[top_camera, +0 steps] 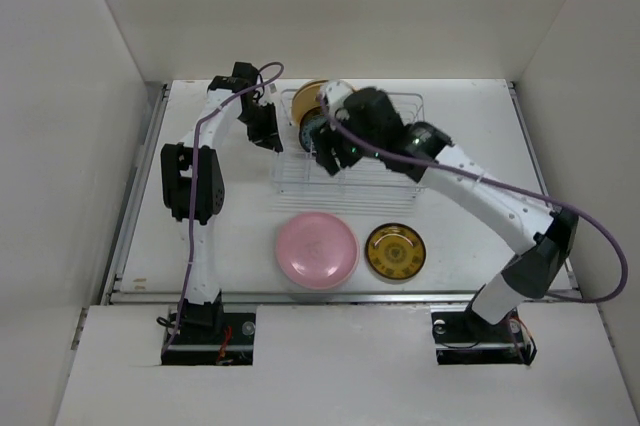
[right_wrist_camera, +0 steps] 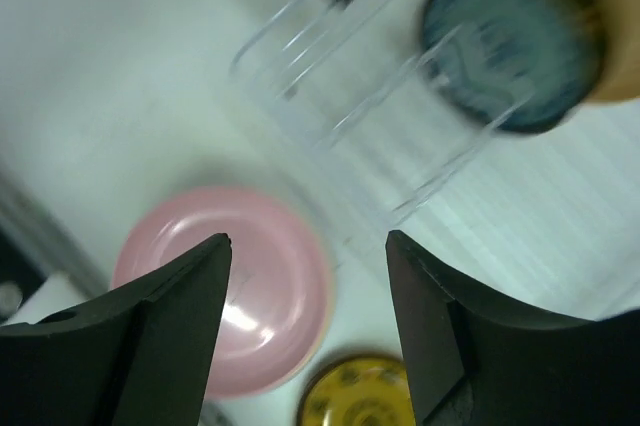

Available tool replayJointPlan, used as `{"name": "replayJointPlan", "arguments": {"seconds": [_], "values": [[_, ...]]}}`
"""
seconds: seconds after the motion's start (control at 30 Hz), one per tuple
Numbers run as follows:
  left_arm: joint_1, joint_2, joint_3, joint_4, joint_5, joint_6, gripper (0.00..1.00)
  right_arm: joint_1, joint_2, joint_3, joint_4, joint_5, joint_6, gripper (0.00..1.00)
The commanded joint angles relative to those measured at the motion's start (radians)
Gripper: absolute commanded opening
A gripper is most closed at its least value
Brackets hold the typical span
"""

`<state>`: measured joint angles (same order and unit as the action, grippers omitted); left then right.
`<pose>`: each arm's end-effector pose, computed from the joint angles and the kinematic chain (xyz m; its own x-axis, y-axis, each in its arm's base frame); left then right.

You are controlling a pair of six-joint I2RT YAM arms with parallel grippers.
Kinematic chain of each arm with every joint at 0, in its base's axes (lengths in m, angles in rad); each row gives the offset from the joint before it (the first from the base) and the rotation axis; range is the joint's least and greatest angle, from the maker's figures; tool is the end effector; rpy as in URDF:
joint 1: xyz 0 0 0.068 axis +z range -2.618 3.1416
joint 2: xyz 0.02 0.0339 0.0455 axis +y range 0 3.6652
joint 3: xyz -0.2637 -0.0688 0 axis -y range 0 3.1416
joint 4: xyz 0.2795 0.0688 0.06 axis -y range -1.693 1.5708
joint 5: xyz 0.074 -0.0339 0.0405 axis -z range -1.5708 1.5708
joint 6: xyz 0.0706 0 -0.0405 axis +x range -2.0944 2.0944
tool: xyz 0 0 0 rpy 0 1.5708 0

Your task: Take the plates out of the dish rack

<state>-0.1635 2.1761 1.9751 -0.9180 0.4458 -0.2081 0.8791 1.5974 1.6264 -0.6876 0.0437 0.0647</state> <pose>0.5042 -0.1140 0.2095 -0.9372 -0.0343 -0.3470 0.1420 0.8713 -0.4697 0.2696 0.3207 0.3567 -0.4379 -0.4274 -0.7909 -0.7206 0.6929 0.0245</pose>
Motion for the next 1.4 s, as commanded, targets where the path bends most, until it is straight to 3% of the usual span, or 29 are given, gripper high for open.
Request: {"name": "replayJointPlan", "arguments": {"seconds": [0.0, 0.2, 0.3, 0.37, 0.57, 0.67, 0.7, 0.8, 0.83, 0.93, 1.2, 1.37], "values": [[0.018, -0.007, 0.061, -0.010, -0.111, 0.051, 0.00, -0.152, 0.105, 0.150, 0.052, 0.004, -0.106, 0.70], [0.018, -0.007, 0.061, -0.030, -0.115, 0.062, 0.00, -0.305, 0.384, 0.467, 0.043, -0.070, -0.169, 0.70], [0.018, 0.013, 0.051, -0.039, -0.104, 0.062, 0.00, -0.330, 0.516, 0.580, 0.034, -0.106, -0.193, 0.58], [0.018, 0.022, 0.051, -0.039, -0.093, 0.062, 0.00, -0.341, 0.570, 0.593, 0.034, -0.155, -0.215, 0.53], [0.018, 0.071, 0.073, -0.039, -0.093, 0.062, 0.00, -0.379, 0.633, 0.593, 0.066, -0.255, -0.224, 0.52], [0.018, 0.080, 0.073, -0.039, -0.093, 0.062, 0.00, -0.391, 0.662, 0.593, 0.066, -0.281, -0.215, 0.47], [0.018, 0.089, 0.073, -0.048, -0.093, 0.062, 0.00, -0.391, 0.685, 0.593, 0.075, -0.300, -0.206, 0.41], [0.018, 0.090, 0.073, -0.048, -0.102, 0.062, 0.00, -0.391, 0.685, 0.593, 0.076, -0.326, -0.206, 0.26], [0.018, 0.090, 0.073, -0.048, -0.102, 0.062, 0.00, -0.391, 0.685, 0.593, 0.076, -0.337, -0.206, 0.14], [0.018, 0.090, 0.073, -0.048, -0.102, 0.062, 0.00, -0.391, 0.676, 0.583, 0.076, -0.357, -0.206, 0.00], [0.028, 0.099, 0.039, -0.019, 0.007, -0.016, 0.00, -0.391, 0.518, 0.556, 0.086, -0.303, -0.224, 0.00], [0.038, 0.108, 0.039, -0.010, 0.018, -0.025, 0.00, -0.391, 0.376, 0.440, 0.132, -0.303, -0.224, 0.00]]}}
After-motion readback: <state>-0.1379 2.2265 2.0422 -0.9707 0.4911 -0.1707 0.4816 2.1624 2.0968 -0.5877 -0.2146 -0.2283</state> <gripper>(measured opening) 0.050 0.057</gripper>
